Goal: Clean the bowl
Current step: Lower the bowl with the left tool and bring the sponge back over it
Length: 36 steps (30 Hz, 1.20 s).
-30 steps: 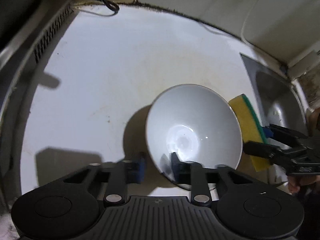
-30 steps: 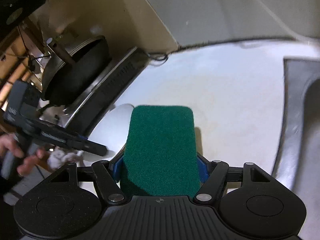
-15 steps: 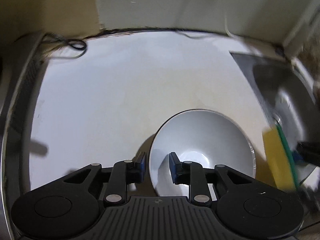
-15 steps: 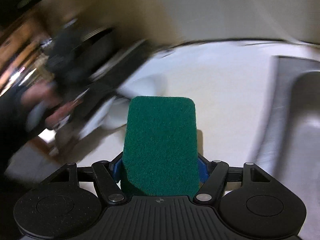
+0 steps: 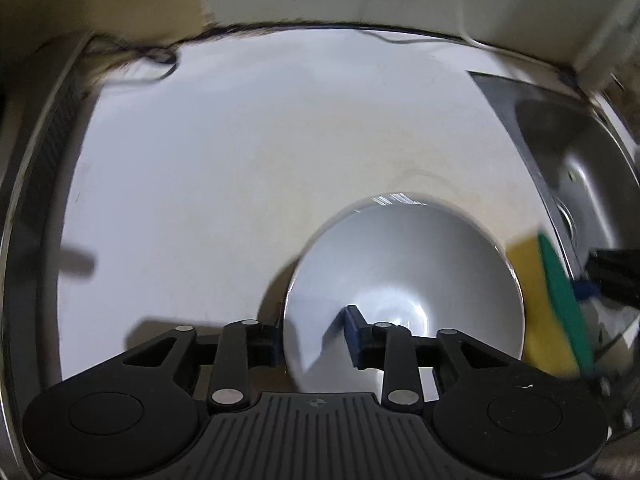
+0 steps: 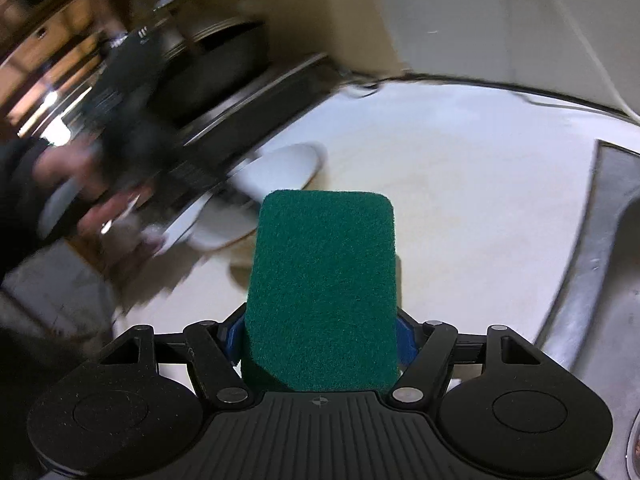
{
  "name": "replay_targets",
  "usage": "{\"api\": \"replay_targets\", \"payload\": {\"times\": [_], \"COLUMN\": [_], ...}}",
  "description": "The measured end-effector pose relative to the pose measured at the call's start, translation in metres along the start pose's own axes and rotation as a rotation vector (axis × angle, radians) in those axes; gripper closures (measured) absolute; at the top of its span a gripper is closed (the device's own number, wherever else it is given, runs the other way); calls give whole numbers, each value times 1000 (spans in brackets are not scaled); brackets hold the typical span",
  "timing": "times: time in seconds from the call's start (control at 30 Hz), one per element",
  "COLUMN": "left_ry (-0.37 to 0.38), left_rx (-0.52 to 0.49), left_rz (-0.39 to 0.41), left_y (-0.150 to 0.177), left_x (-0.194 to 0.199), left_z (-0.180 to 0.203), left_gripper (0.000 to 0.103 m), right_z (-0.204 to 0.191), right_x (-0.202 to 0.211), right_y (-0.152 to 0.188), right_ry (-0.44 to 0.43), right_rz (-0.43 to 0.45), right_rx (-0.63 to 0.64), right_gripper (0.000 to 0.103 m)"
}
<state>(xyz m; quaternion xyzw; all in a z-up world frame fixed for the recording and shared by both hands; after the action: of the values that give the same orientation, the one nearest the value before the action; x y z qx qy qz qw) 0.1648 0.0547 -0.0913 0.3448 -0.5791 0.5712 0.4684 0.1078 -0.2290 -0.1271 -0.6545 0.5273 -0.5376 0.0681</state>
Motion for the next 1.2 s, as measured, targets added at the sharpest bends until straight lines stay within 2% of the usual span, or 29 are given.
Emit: {"api": "replay_targets", "payload": {"times": [0.07, 0.13, 0.2, 0.27, 0.43, 0.53, 0.6, 0.7, 0.8, 0.87, 1.0, 1.07, 1.13, 1.2], "left_ry": [2, 4, 20, 44, 49, 27, 32, 57, 66, 91, 109, 106, 111, 120], "left_rx": [1, 19, 60, 116, 145, 147, 153, 142, 99, 64, -37, -105, -124, -122], "left_rz": [11, 23, 22, 4, -4, 16, 29, 37, 59, 74, 84, 97, 101, 101], "left_y": [-5, -3, 5, 14, 21, 16, 9, 5, 5, 10, 23, 33, 36, 37], "left_x": [1, 5, 15, 19, 18, 16, 13, 12, 13, 19, 34, 43, 44, 42], "left_z": [-1, -2, -5, -7, -5, -7, -10, -9, -5, -1, 8, 13, 14, 12], "left_gripper": [68, 70, 70, 70, 70, 70, 74, 74, 76, 76, 75, 75, 75, 75], "right_z": [0, 9, 14, 18, 9, 4, -5, -19, -39, -59, -75, -83, -91, -97], "right_x": [4, 8, 10, 1, -17, -8, -4, 9, 23, 21, 6, -11, -26, -32], "right_y": [1, -3, -6, -16, -16, -6, -2, -4, -16, -32, -54, -63, -69, -70], "right_ry": [21, 103, 172, 190, 138, 102, 109, 150, 233, 331, 352, 377, 397, 404], "right_rz": [5, 28, 42, 53, 20, 12, 0, -6, -10, -53, -126, -192, -237, -231], "right_rx": [-6, -40, -45, -43, -7, 10, 38, 99, 203, 341, 466, 545, 620, 665], "right_gripper": [34, 34, 34, 34, 34, 34, 34, 34, 34, 34, 34, 34, 25, 16]}}
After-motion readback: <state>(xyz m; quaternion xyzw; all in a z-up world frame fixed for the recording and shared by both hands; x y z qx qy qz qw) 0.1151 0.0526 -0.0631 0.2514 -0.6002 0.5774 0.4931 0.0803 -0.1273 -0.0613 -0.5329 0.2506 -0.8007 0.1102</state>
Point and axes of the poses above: each gripper's, at about its wrist camera, not at the fingertips, and x roughly against the way its jaws point, z to its right, y to its underside, the point moved 1 cm from there along -x, roughly the way its jaws point
